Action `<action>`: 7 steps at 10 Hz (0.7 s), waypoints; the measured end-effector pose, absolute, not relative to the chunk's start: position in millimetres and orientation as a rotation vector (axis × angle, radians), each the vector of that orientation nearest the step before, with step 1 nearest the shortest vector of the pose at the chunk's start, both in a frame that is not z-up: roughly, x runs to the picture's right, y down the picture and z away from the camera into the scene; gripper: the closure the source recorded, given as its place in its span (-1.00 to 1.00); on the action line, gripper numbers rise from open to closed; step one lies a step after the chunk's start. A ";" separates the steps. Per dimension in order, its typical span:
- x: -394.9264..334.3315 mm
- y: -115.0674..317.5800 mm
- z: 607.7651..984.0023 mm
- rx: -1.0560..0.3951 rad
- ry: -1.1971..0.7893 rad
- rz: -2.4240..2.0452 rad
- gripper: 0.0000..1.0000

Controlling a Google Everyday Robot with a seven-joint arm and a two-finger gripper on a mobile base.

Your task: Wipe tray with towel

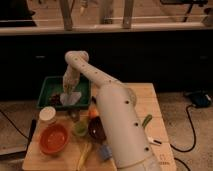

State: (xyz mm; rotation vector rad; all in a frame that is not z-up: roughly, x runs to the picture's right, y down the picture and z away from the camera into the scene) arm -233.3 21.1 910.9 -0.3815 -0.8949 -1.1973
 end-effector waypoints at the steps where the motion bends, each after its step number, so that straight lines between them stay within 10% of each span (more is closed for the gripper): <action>1: -225.3 23.0 909.1 -0.384 -0.891 -1.196 0.98; 7: -141.5 7.9 930.9 -0.415 -0.782 -1.059 0.98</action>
